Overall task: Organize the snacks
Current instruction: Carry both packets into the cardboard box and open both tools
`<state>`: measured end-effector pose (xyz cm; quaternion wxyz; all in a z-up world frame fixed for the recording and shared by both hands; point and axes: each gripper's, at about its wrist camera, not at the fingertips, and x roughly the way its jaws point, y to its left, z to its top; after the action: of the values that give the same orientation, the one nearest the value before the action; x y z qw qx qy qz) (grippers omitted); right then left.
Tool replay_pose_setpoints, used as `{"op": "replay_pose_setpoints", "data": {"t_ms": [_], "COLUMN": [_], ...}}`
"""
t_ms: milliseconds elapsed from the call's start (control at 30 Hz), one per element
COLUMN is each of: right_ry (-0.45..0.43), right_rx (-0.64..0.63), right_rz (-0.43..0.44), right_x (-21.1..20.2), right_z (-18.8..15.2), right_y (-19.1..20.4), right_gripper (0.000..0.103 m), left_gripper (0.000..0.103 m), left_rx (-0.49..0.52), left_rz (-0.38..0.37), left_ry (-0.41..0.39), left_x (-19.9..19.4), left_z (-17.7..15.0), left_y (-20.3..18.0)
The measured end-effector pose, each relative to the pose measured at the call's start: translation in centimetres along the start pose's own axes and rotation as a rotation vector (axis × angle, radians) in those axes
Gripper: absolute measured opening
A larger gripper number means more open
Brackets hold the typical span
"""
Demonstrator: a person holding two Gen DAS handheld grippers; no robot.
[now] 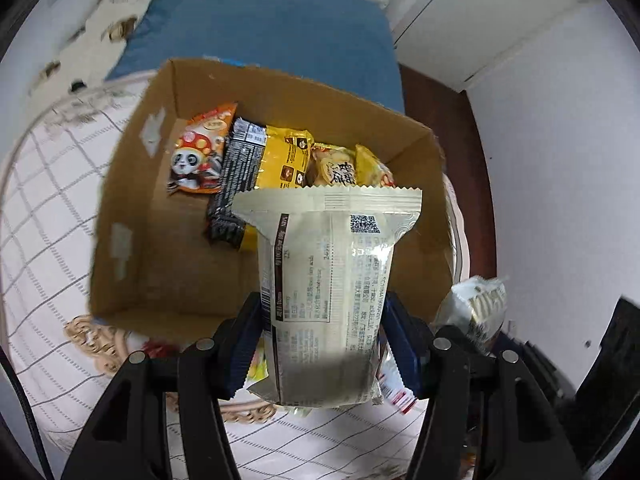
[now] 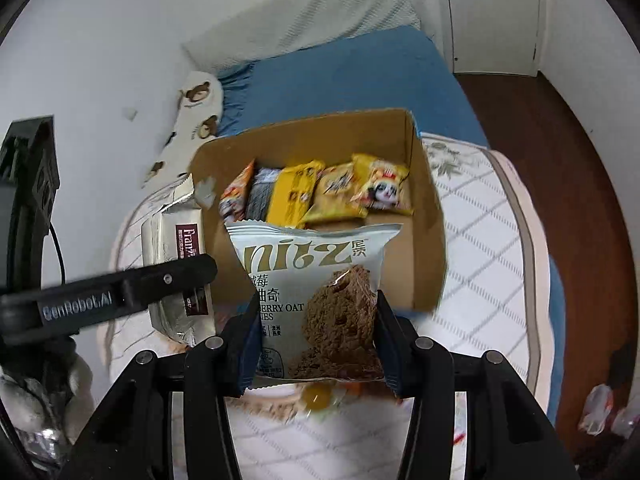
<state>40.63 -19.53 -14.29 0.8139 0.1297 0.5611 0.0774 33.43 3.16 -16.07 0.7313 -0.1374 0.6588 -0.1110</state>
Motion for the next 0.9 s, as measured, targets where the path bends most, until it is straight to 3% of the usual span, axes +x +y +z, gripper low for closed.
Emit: {"op": "replay_pose_setpoints", "data": {"t_ms": [200,300,633,700,767,833,900], "right_ry": [0.072,0.099,0.190,0.211,0.215,0.222,0.225], "right_rx": [0.022,0.022,0.033,0.048,0.045,0.043,0.043], "right_rz": [-0.033,-0.051,-0.056,-0.059,-0.071,-0.073,-0.078], "right_x": [5.1,8.3,12.6,13.1,13.4,13.4,13.3], "right_z": [1.7,2.7,2.9,2.8,2.6,2.5,2.5], "right_y": [-1.5,-1.9,-2.6,-3.0,-3.1,-3.1,-3.1], "right_gripper": [0.052,0.052,0.054,0.076,0.085,0.085,0.092], "left_gripper": [0.057,0.057,0.062,0.084,0.085,0.086,0.086], "left_rx": [-0.015,-0.006,-0.010,-0.008,0.006,0.016,0.029], "left_rz": [0.038,0.059,0.087,0.077,0.091,0.100,0.116], "left_ry": [0.093,0.135,0.204,0.203,0.189,0.182,0.168], "left_x": [4.8,6.9,10.3,10.4,9.9,9.5,8.9], "left_z": [3.7,4.1,4.5,4.7,4.6,4.6,4.4], "left_y": [-0.2,-0.5,-0.1,0.0,0.0,-0.1,-0.1]}}
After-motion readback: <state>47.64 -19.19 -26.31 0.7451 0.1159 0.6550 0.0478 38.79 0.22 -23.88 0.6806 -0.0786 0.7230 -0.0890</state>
